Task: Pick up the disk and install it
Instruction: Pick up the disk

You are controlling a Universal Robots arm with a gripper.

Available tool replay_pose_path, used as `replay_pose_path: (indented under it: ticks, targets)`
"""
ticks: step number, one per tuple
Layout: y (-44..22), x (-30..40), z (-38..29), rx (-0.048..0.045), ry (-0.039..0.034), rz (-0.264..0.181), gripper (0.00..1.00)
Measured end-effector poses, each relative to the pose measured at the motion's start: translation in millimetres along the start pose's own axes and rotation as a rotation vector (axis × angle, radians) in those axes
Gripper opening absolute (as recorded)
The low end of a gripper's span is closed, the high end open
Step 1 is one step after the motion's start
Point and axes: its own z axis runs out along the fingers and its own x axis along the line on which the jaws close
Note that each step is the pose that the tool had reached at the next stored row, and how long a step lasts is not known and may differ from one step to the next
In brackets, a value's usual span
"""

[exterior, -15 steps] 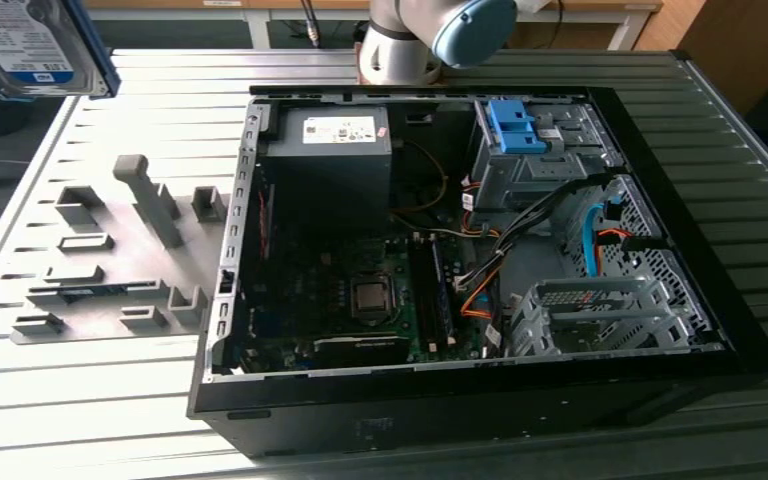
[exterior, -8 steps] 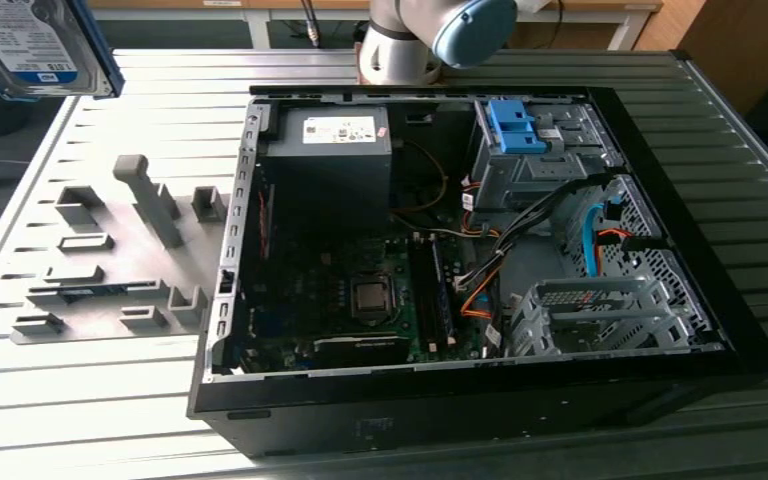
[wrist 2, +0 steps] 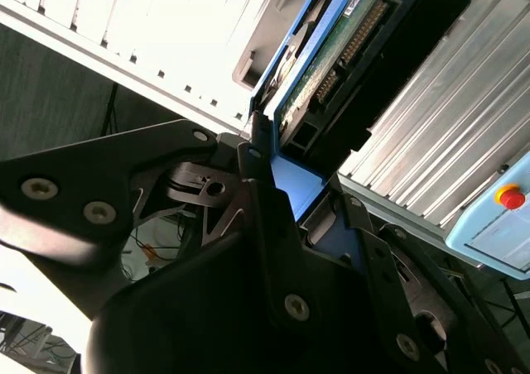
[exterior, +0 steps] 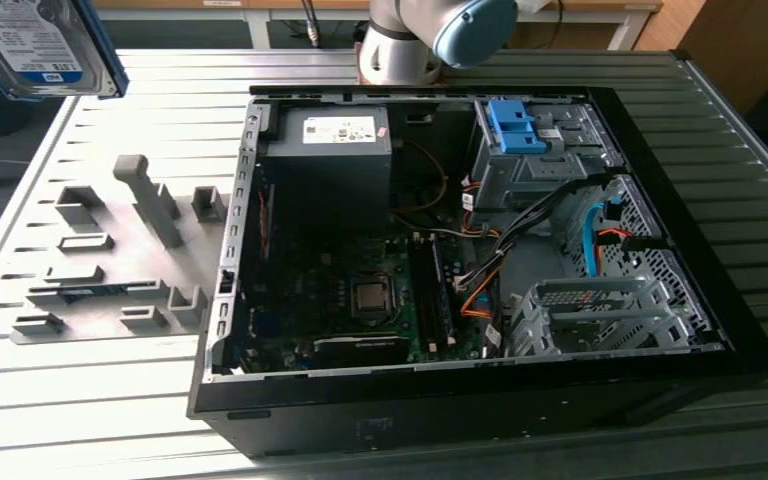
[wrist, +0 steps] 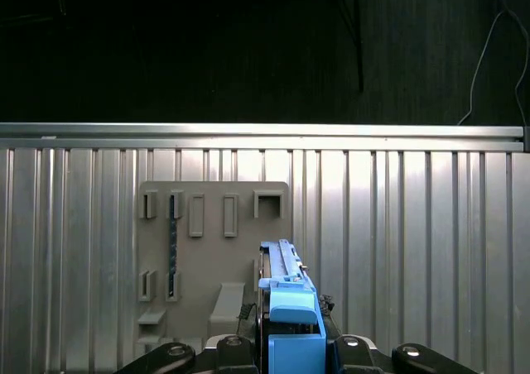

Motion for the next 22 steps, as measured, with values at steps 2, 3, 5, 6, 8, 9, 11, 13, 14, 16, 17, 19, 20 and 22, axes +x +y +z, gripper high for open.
replay_pose_path:
  ticks: [2, 3, 5, 6, 8, 9, 11, 13, 14, 16, 17, 19, 20, 22]
  targets:
    - [-1.1, 0.0, 0.0, 0.0000, 0.0000, 0.000, 0.37]
    - [-1.7, 0.0, 0.0, 0.0001, 0.0000, 0.000, 0.37]
    - [-2.8, -0.1, 0.0, 0.0000, 0.0000, 0.000, 0.37]
    - [-3.3, -0.1, -0.1, 0.0000, 0.0000, 0.000, 0.37]
    - [-4.2, -0.1, -0.1, 0.0000, 0.0000, 0.000, 0.37]
    - [-4.7, -0.1, 0.0, 0.0000, 0.0000, 0.000, 0.37]
    - [-5.9, -0.1, 0.0, 0.0000, -0.0001, 0.000, 0.37]
    - [-7.3, -0.1, 0.0, 0.0001, -0.0001, 0.000, 0.37]
    - [-7.9, -0.1, -0.1, 0.0000, 0.0000, 0.000, 0.37]
    - [-9.1, -0.1, -0.1, 0.0001, -0.0001, 0.000, 0.37]
    - [-9.6, -0.1, -0.1, 0.0000, -0.0001, 0.000, 0.37]
    - [-10.7, -0.1, -0.1, 0.0000, 0.0000, 0.000, 0.37]
    - [-12.1, -0.2, -0.2, 0.0000, 0.0000, 0.000, 0.37]
    - [-13.2, -0.2, -0.1, 0.0000, -0.0001, 0.000, 0.37]
